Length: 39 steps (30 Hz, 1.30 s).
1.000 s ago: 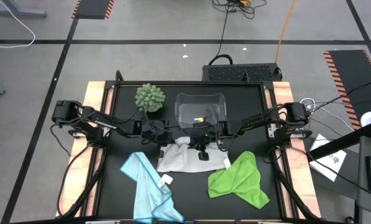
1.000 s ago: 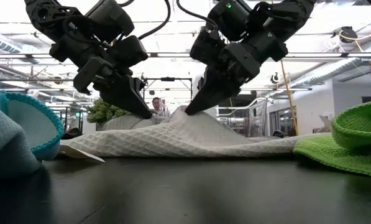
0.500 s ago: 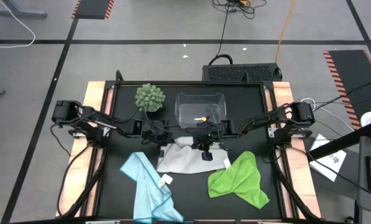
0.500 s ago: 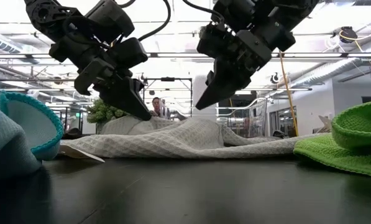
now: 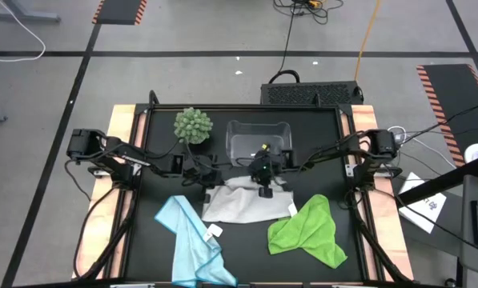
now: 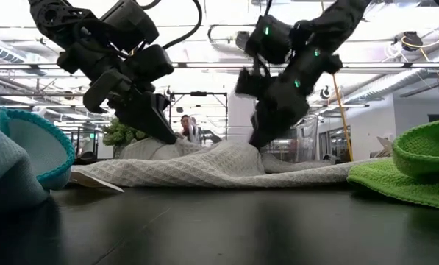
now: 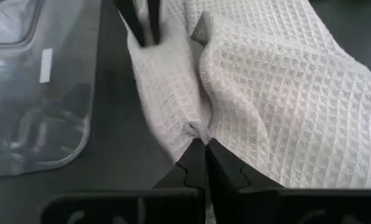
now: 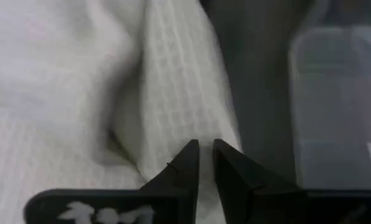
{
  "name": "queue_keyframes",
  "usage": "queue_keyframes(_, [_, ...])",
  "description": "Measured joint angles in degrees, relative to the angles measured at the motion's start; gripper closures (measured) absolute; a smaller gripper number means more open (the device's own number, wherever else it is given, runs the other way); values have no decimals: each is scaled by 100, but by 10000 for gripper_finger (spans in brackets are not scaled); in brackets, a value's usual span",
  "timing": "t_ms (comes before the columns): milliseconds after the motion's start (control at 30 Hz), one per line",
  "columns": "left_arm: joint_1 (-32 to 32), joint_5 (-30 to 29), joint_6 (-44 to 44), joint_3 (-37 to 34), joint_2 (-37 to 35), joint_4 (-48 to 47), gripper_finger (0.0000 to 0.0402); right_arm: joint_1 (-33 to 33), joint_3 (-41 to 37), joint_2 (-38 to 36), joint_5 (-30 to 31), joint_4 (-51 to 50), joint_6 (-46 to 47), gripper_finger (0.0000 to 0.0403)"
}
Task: Fold microfiber towels
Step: Fold the gray towel
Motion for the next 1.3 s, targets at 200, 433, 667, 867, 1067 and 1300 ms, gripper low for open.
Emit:
queue_keyframes(200, [0, -38, 20, 0, 0, -131, 395, 0, -3, 24, 242, -15, -88, 364])
queue_keyframes(433, [0, -160, 33, 0, 0, -254, 395, 159, -27, -107, 286, -171, -112, 364])
queue_keyframes(667, [-46, -137, -15, 2, 0, -306, 395, 722, -29, -695, 362, -399, 190, 364])
queue_keyframes(867, [-46, -160, -26, 2, 0, -241, 397, 1222, -20, -1056, 271, -572, 663, 364])
queue_keyframes(1067, [12, -160, -39, 2, 0, -115, 398, 1742, -20, -786, 115, -605, 1269, 364])
queue_keyframes(1300, [148, -100, -182, -1, -191, -173, 398, 2088, -20, -339, 120, -545, 1791, 364])
